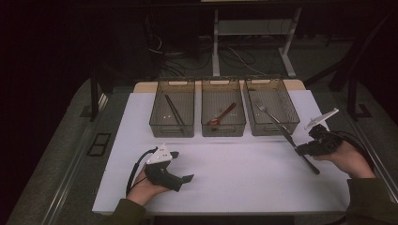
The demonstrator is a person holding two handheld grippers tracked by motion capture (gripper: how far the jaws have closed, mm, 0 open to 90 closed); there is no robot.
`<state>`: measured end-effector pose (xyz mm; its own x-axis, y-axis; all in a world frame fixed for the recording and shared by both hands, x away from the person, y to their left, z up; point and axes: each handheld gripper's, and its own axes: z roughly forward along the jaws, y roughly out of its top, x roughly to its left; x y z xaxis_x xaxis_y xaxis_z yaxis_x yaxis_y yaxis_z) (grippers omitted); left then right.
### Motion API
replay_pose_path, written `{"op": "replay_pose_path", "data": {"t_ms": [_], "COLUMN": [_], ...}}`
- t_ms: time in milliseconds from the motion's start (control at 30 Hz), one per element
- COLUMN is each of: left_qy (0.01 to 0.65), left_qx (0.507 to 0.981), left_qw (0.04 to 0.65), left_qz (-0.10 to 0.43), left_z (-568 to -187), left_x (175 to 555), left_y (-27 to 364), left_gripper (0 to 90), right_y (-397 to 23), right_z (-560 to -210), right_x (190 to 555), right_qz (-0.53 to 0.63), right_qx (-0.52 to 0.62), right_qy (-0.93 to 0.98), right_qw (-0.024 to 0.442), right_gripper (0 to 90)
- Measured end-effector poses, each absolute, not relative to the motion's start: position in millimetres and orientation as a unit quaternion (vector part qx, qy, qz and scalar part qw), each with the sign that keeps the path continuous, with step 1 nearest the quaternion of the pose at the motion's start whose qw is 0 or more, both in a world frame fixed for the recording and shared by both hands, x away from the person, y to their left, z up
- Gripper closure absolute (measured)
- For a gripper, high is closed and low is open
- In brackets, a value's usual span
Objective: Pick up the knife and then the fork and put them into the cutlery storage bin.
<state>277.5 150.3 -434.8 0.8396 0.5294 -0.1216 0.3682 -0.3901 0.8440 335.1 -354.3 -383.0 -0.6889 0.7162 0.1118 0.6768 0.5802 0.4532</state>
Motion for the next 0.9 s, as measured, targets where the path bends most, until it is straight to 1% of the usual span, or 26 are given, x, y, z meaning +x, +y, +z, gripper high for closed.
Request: {"op": "replay_pose_path", "data": {"t_ms": [400,900], "left_qy": [0.271,0.271], "left_qx": [0.828,0.827], "left_qw": [0.483,0.486], "left_qz": [0.085,0.086], "left_z": [-434.1,-434.1], "left_x": [277.3,277.6], "left_y": [150.9,151.0], "left_gripper": [0.0,0.0], "right_y": [-365.8,-372.1], "right_z": [-372.2,-366.5], "right_x": [333.5,332.8], "right_qz": [0.322,0.411], "right_qx": [0.424,0.433], "right_qy": [0.842,0.794], "right_qw": [0.083,0.114], "right_gripper": [78.9,78.9]}}
